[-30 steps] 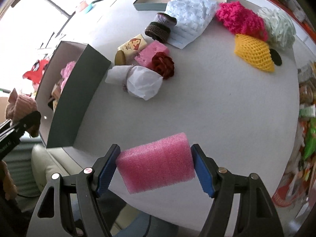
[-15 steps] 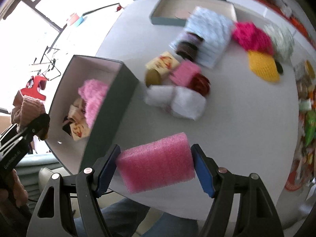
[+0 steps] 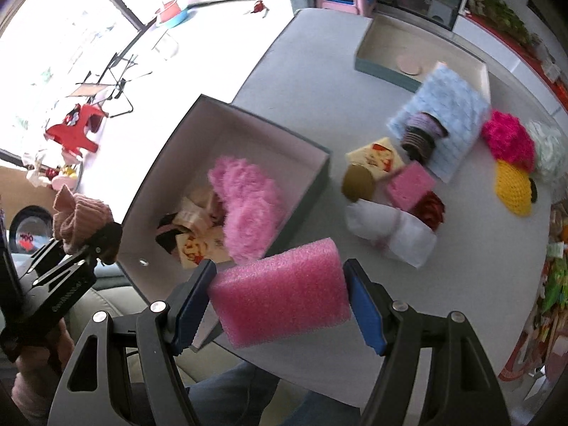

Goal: Organize soft objects
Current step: 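Carry the peach knit with left gripper while right gripper carries the pink sponge over the box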

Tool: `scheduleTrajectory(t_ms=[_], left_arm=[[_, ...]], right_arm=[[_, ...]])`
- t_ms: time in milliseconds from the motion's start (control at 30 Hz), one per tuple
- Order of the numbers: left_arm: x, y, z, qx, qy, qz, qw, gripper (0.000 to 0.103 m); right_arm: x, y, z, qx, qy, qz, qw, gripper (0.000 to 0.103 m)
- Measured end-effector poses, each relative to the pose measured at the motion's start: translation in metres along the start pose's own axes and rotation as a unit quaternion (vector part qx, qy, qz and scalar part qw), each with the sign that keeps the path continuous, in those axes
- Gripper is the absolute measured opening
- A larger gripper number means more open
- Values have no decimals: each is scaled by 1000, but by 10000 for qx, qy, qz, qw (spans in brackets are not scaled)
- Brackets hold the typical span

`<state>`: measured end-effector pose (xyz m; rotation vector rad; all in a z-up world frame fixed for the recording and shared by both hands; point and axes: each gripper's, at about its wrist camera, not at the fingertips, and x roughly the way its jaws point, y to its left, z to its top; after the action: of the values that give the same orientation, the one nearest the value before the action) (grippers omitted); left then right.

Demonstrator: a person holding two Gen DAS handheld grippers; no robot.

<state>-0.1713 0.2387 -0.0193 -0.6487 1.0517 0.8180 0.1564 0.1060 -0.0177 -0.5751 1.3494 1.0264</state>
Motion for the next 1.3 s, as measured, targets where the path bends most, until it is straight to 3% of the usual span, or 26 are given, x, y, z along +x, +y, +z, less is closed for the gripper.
scheduleTrajectory(t_ms=[400,833,1300], left_arm=[[22,2,-2,108,258,-104,9996,47],[47,-8,1,340,472,-202,9981,47],[64,-12,8,368,671,-246,9968,47]], right_arm=[[29,50,23,-482,330,0,9983,76],[54,45,56,111,480,51,9988,77],[81,49,81,333,613,5,9976,77]])
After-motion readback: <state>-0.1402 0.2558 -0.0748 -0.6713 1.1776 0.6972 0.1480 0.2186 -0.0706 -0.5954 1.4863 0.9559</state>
